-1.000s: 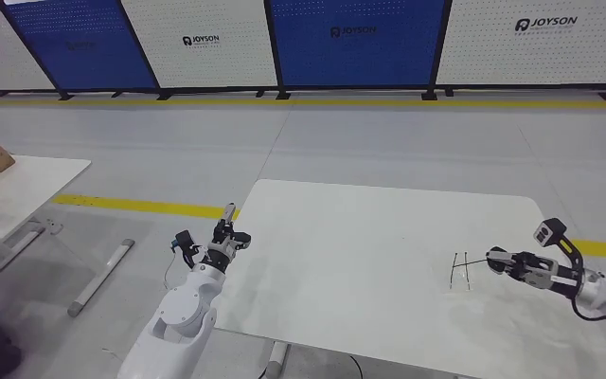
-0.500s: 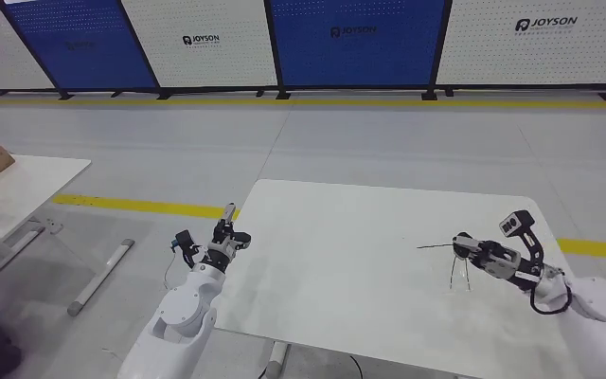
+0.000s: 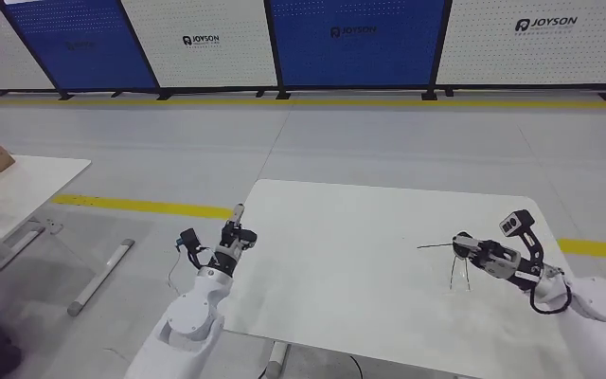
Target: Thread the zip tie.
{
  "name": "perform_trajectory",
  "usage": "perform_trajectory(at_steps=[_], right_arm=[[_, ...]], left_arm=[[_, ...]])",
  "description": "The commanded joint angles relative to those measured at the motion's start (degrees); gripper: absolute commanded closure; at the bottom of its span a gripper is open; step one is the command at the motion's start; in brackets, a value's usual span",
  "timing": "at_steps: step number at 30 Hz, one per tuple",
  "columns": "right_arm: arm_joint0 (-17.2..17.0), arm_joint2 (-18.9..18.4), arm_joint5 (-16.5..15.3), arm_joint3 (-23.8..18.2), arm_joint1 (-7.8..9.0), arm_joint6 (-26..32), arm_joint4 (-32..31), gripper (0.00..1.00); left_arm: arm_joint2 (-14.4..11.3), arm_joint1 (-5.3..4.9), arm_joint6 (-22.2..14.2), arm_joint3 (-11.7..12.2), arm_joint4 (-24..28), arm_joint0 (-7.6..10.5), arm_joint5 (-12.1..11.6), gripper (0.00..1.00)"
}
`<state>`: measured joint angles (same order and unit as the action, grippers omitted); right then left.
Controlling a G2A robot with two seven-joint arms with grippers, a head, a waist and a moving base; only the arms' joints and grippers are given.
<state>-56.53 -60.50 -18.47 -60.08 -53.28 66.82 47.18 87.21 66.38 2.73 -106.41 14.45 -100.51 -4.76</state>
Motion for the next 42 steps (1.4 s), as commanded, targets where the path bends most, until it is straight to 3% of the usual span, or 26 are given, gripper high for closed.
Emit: perform_trajectory(at_steps=[1,6,8,10,18,21,25,27,30,32,34,42], right_arm=[[0.00,0.00,0.00,0.00,0.00,0.00,0.00,1.00],[0.00,0.00,0.00,0.00,0.00,0.00,0.00,1.00],[0.00,0.00,0.00,0.00,0.00,0.00,0.00,1.00],[0.00,0.00,0.00,0.00,0.00,0.00,0.00,1.00],[-0.52,-0.19,0.16,-0.64,-0.09,-1.44,0.25,1.00],[-1.63,-0.09,-1.01,-2.73,-0.53,-5.91,-0.69,1.00],[-2.55,2.54,-1.01,-7.56,-2.14,-13.21,-5.53,1.00],[-2.42,4.37,-1.01,-8.31,-3.10,-16.49,-8.24,1.00],[-1.22,7.46,-1.01,-7.13,-4.82,-18.87,-10.40,1.00],[-0.44,9.15,-1.01,-5.51,-5.98,-19.84,-10.84,1.00],[0.54,10.14,-0.64,-2.96,-6.85,-17.23,-8.22,1.00],[0.54,10.14,-0.64,-2.96,-6.85,-17.23,-8.22,1.00]], left_arm=[[-3.06,0.21,-0.06,-0.30,-3.63,0.23,0.02,0.00],[-9.60,0.88,1.20,1.35,-10.42,2.19,-0.26,0.00],[-11.55,1.06,2.10,3.12,-14.79,3.44,0.88,0.00],[-12.00,1.23,3.22,4.17,-15.33,4.43,2.61,0.00],[-12.00,1.23,3.22,4.17,-15.33,4.43,2.61,0.00],[-11.58,1.18,1.91,4.01,-15.00,4.29,0.56,0.00],[-13.64,1.13,-5.74,2.42,-13.44,4.28,-2.85,0.00],[-15.37,1.21,-9.12,2.86,-13.30,5.44,-2.53,0.00],[-19.50,1.79,-9.66,4.29,-14.80,8.14,-2.21,0.00],[-22.07,2.28,-11.77,5.84,-11.71,10.10,-1.89,0.00],[-22.77,2.61,-11.40,7.59,-10.23,11.89,-1.28,0.00],[-22.84,2.67,-10.78,7.89,-10.17,12.11,-1.04,0.00]])
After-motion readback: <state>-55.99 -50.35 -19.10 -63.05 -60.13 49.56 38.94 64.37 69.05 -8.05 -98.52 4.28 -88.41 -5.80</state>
